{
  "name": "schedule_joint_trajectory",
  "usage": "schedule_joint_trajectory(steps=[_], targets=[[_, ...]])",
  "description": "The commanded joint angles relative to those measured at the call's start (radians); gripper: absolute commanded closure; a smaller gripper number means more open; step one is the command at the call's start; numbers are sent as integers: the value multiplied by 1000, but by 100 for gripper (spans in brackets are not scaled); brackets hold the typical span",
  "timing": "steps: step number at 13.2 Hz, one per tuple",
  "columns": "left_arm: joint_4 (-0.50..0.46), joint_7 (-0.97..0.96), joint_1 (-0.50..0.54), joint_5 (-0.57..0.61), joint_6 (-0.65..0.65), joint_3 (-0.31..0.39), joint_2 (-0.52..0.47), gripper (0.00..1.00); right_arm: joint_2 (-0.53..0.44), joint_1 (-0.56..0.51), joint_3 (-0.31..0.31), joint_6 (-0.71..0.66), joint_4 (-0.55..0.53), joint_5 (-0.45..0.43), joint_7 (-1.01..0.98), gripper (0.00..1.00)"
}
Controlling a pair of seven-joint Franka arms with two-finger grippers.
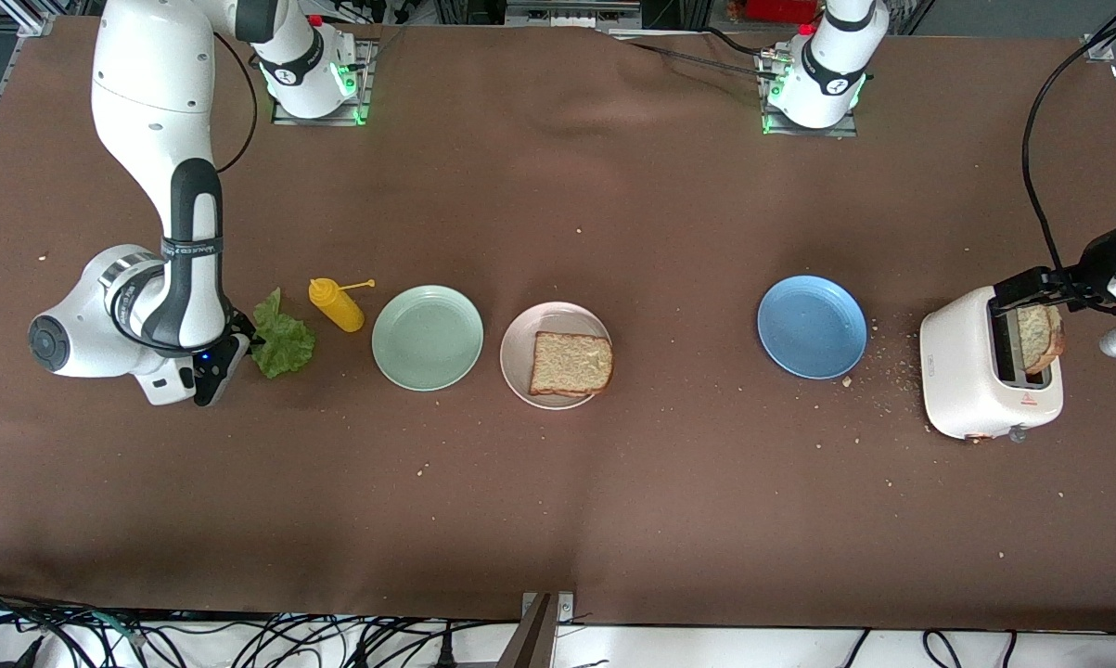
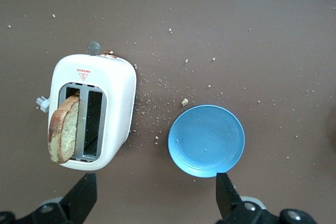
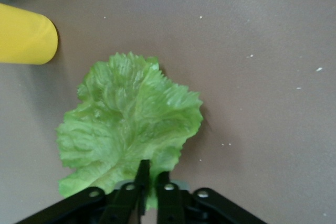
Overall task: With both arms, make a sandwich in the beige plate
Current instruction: 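Grasp the green lettuce leaf with the right gripper and lift it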
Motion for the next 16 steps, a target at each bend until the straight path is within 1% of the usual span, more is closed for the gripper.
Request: schedule_joint_trajectory(steps=[1,2,3,4,6,8,10,12,14,16], targets=[[-3,18,10,-3,-4,-8,-4,0,-1,-5,-16,-3,30,-8,-4,100],[-3,18,10,-3,-4,-8,-5,0,-6,-2,-43,-18,67,-48,-5,100],[-3,18,10,-1,-4,-8,-4,0,-9,3,-65,-65,113,-85,-1,100],[-3,18,10,-3,-4,-8,-4,0,-7,5,-91,-136,162,-100,9,100],[-3,18,9,-3,-4,-8,-4,0,-7,6,-135,-260,249,-102,18,100],[-3,18,9,-1,-4,-8,-4,0,-13,9,-160,-371,331,-99,32,100],[-2,18,7,-1,-4,-8,-4,0,-15,9,-187,-536,467,-97,152,100],[-3,18,7,-1,-4,-10,-4,0,-16,9,-195,-647,570,-93,273,100],[-3,18,9,-1,-4,-10,-4,0,-35,12,-189,-748,630,-74,456,100],[-3,18,9,-1,-4,-8,-4,0,-55,34,-189,-794,656,-21,608,100]])
